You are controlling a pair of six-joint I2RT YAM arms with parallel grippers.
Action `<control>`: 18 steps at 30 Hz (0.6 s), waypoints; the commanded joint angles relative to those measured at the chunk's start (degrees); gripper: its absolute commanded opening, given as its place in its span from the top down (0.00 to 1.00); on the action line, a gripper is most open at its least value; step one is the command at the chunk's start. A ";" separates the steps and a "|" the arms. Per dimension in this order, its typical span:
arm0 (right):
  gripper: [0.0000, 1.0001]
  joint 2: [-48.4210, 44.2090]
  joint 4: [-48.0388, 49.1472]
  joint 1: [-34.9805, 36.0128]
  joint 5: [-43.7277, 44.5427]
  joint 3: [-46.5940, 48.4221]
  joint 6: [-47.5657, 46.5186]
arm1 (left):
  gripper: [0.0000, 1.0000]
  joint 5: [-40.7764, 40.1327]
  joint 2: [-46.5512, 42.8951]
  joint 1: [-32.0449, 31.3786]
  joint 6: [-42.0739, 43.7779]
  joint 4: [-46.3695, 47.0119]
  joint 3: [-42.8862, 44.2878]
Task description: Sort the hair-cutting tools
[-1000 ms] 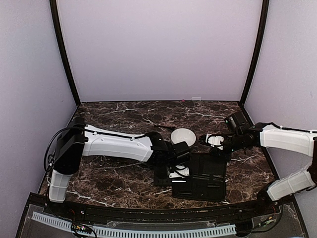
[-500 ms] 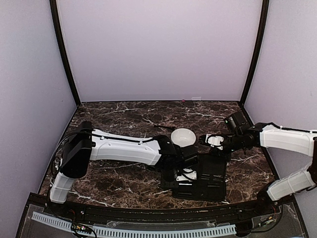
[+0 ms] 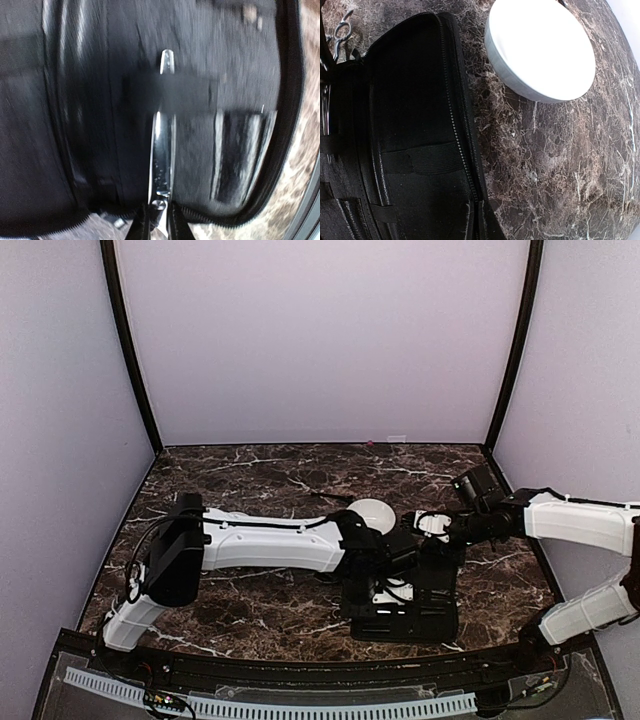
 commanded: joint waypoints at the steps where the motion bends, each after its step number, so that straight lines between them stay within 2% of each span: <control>1: 0.96 -1.19 1.63 0.70 0.13 -0.70 0.65 | 1.00 3.53 2.92 -1.03 -0.07 2.96 3.69; 9: 0.96 -0.95 1.69 0.66 0.09 -0.73 0.58 | 1.00 5.35 4.98 -1.04 0.10 3.60 6.59; 18: 0.96 -0.68 1.64 0.75 0.11 -0.78 0.54 | 1.00 3.77 7.47 -1.12 -1.77 2.02 9.02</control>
